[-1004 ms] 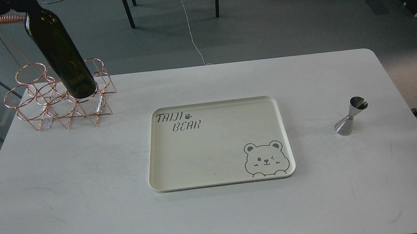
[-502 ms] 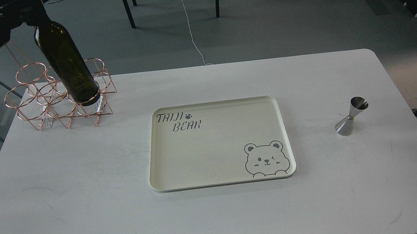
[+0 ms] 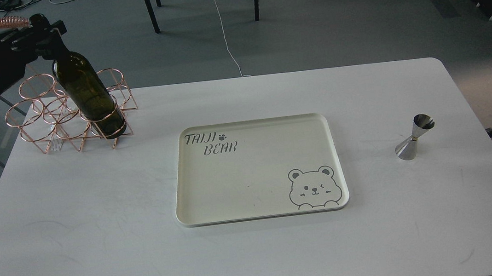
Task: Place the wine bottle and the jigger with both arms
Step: 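Open the left gripper and withdraw it from the bottle neck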
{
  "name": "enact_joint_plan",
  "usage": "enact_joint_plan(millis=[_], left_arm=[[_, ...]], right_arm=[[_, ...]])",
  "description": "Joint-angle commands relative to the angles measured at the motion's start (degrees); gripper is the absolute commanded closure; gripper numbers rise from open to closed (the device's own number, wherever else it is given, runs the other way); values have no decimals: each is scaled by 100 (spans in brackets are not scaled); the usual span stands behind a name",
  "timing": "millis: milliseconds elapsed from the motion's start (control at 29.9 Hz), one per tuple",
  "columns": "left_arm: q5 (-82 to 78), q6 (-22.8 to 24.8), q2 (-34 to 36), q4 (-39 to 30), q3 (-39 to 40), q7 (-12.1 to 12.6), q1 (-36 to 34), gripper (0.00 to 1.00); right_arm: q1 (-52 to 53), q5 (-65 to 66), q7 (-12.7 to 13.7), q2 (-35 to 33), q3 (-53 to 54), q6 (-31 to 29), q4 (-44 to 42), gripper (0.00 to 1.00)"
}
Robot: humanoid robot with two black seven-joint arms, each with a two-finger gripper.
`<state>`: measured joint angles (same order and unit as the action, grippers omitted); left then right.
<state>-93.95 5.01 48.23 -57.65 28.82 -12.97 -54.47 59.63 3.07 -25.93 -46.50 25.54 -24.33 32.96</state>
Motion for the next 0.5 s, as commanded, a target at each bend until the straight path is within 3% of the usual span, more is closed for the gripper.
enact_joint_plan(millis=[0, 167, 335, 469], left_arm=[[-10, 0, -50, 96, 1, 14, 6, 47], [209, -9, -77, 105, 1, 32, -3, 20], [929, -9, -42, 105, 89, 58, -64, 6], [1904, -184, 63, 131, 98, 5, -161, 3]], right_arm=[[-4, 0, 0, 0, 4, 7, 0, 3], [5, 0, 0, 0, 4, 7, 0, 3], [5, 0, 0, 0, 4, -2, 0, 3], [-4, 0, 0, -17, 12, 7, -8, 3]])
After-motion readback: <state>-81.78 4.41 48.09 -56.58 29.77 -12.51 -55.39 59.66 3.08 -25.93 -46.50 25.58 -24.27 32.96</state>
